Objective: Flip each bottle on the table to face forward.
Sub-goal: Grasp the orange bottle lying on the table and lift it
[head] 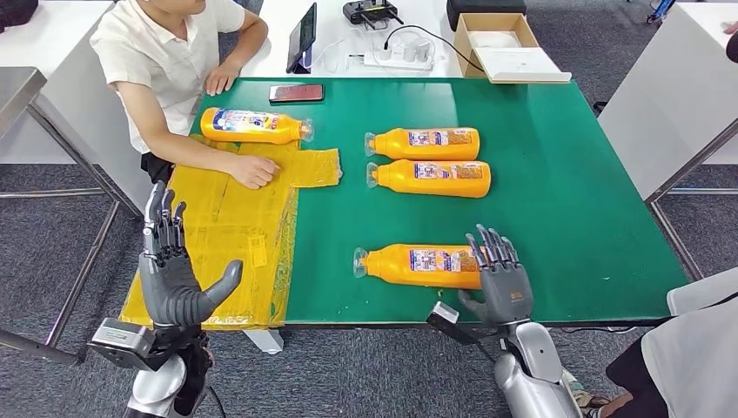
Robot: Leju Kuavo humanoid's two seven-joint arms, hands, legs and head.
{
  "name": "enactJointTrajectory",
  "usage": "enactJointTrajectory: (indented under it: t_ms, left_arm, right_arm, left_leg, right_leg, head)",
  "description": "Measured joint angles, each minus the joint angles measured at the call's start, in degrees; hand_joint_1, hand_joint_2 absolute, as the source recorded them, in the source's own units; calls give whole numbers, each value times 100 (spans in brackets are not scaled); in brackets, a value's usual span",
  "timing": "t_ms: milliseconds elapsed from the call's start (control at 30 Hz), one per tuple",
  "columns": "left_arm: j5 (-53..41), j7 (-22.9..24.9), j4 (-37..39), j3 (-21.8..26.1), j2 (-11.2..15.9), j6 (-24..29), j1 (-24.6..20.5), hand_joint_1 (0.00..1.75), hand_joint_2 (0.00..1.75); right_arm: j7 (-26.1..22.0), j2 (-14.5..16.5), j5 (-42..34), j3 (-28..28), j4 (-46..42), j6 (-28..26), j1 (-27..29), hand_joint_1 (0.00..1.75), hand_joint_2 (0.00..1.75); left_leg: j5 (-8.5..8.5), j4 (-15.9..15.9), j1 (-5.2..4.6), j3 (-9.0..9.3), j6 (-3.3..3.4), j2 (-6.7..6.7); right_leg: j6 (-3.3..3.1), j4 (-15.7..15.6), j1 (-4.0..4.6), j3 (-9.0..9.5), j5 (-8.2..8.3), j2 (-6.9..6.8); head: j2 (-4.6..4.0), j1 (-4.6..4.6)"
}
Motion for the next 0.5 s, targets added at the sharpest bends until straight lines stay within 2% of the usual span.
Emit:
enactJointTrajectory:
  t_ms: [233,500]
  left_arm:
    - [137,86,122,-126,-13,-124,-114,0,175]
    - [155,102,200,-144,-23,-159,-170,0,175]
  right_arm:
    - [181,-97,-191,528,671,0,-543,0,175]
    - [188,-131,-233,745,996,1,-697,0,175]
  left_leg:
    - [0,1,0,3,0,0]
    - [0,1,1,0,0,-1]
  right_leg:
    - [0,0,1,0,1,0]
    - [0,1,1,0,0,0]
  head:
    - [1,-1]
    - [1,1]
